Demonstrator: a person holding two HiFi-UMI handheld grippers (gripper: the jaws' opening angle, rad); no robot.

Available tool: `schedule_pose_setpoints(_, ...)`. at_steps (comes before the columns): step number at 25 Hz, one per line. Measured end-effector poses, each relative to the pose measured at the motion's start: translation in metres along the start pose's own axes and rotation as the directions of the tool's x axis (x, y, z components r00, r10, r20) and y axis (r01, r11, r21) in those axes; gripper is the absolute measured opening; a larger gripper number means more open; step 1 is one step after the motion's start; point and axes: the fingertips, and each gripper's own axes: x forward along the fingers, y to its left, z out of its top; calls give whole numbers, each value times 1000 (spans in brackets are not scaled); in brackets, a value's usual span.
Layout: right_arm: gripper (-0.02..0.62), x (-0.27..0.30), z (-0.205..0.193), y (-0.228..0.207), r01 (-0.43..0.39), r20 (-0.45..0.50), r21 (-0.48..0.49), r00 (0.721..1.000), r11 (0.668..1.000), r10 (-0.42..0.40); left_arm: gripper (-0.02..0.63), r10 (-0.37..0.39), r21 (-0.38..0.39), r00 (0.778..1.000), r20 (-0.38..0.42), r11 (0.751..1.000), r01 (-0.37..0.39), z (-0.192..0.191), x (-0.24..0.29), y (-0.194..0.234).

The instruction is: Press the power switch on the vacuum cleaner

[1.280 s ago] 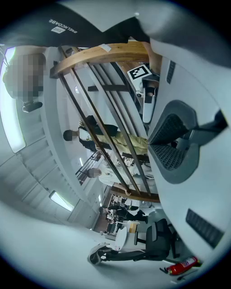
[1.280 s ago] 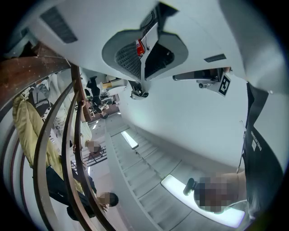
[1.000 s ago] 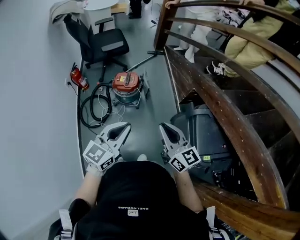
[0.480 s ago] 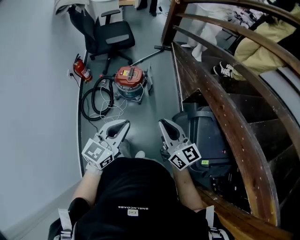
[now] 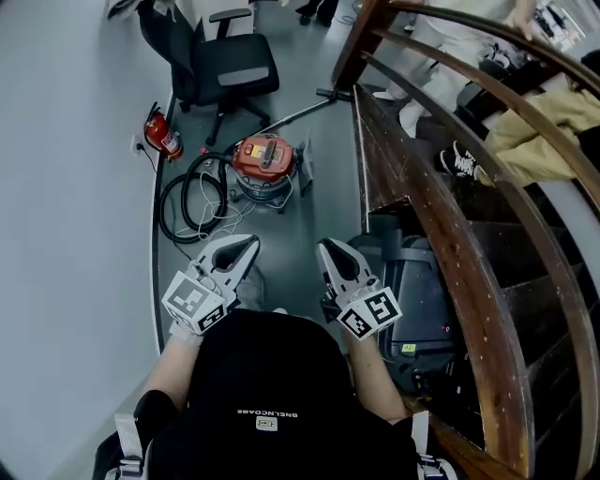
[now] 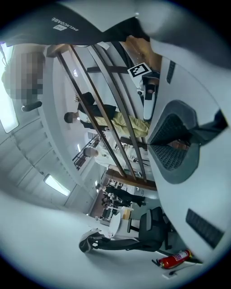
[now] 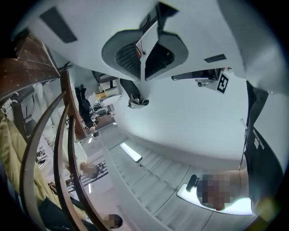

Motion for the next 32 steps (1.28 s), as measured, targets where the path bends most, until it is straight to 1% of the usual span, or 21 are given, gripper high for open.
schedule_pose_setpoints(8, 49, 134, 4, -24, -1, -86, -3, 996, 1000, 1, 15, 19, -35, 1000, -17, 999, -20, 31, 9, 128)
schedule_pose_setpoints(12, 49, 186, 0, -34, -2, -123, 11, 992, 1000, 3, 15, 38, -40, 999, -36, 998, -40, 39, 7, 181)
schedule_pose_setpoints(15, 49, 220, -6, -38, -19, -164, 17, 986, 1000, 22, 16, 64, -46, 997, -53, 997, -66, 39, 4, 211)
schedule_pose_setpoints(18, 48, 246, -12, -44, -43, -208, 23, 977, 999, 47, 15, 93, -47, 994, -64, 994, -96, 38, 4, 230)
schedule_pose_setpoints(21, 44, 269, -14, -49, -98, -239, 28, 966, 995, 102, 15, 125, -58, 990, -68, 990, -129, 38, 5, 242)
schedule_pose_setpoints(23, 37, 285, -15, -54, -141, -256, 42, 955, 989, 147, 15, 153, -72, 986, -65, 985, -157, 39, 7, 251)
schedule_pose_setpoints(26, 27, 308, -18, -64, -184, -300, 56, 934, 981, 192, 15, 209, -110, 977, -53, 971, -213, 39, 7, 268)
schedule_pose_setpoints(30, 26, 341, -29, -82, -241, -373, 41, 897, 970, 238, 15, 297, -134, 954, -53, 944, -301, 37, 11, 293)
schedule_pose_setpoints(32, 26, 356, -42, -94, -261, -425, 28, 870, 965, 248, 15, 333, -154, 942, -54, 929, -337, 31, 14, 303)
